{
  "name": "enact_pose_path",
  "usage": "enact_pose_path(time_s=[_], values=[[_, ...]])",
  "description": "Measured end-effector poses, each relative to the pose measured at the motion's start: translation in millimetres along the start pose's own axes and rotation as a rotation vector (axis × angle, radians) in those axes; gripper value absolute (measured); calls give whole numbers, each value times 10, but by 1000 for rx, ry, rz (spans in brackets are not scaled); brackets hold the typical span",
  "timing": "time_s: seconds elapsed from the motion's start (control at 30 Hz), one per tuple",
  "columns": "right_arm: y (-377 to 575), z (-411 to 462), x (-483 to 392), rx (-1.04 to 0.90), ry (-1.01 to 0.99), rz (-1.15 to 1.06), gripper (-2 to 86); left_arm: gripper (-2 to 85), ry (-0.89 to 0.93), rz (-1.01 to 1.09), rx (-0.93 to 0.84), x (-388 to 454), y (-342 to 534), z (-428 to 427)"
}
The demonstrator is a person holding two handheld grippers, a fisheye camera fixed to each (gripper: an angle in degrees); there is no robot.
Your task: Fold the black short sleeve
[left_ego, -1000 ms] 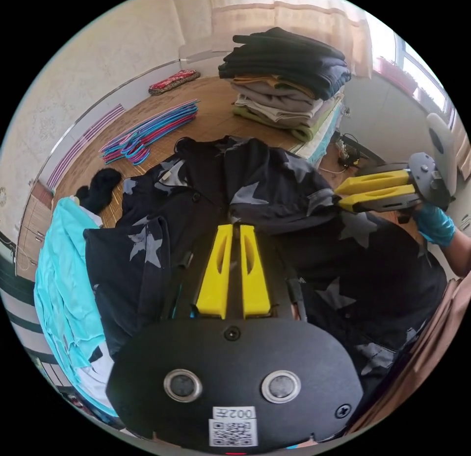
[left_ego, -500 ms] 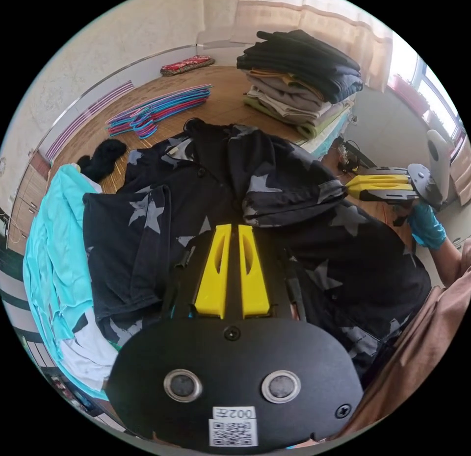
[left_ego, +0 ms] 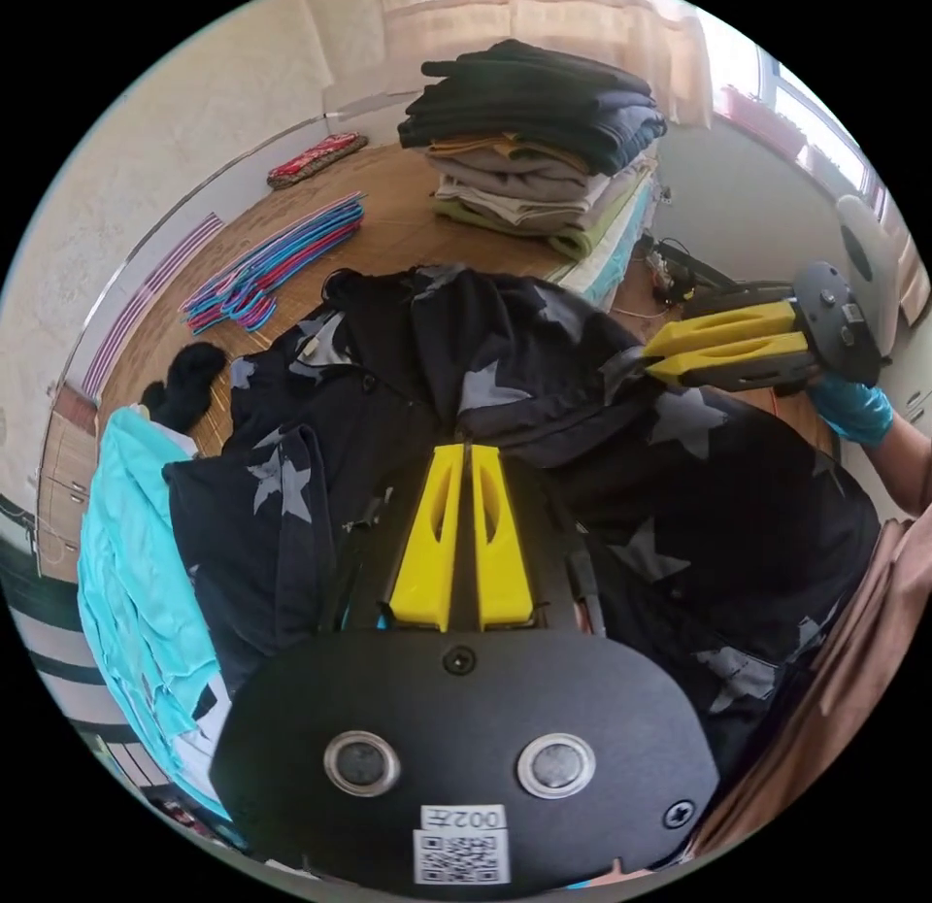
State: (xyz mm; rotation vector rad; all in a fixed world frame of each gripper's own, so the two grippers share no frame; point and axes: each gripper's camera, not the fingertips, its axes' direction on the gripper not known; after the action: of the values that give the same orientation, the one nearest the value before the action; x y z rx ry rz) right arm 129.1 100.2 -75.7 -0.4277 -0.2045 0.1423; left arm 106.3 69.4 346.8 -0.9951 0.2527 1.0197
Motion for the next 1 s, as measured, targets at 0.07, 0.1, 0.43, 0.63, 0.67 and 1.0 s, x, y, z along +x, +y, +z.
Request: enact_pose_path(time_s=[0.07, 0.1, 0.43, 0.63, 0.67, 1.0], values=[[43, -92, 66, 55, 5, 49, 2, -8, -10, -48, 50, -54, 16, -101], [59, -123, 91, 75, -1, 66, 0, -9, -9, -75, 83, -90, 32, -165], [281, -128, 300, 78, -248, 52, -4, -10, 94, -53, -3, -260, -13, -144], [269, -140, 351, 60, -274, -9, 10, -10, 87, -40, -51, -329, -152, -166], [275, -163, 385, 69, -273, -14, 19, -10, 84, -44, -53, -352, -183, -183], [390, 30, 872, 109, -149, 125, 85, -14, 21, -128, -76, -670, -474, -368]])
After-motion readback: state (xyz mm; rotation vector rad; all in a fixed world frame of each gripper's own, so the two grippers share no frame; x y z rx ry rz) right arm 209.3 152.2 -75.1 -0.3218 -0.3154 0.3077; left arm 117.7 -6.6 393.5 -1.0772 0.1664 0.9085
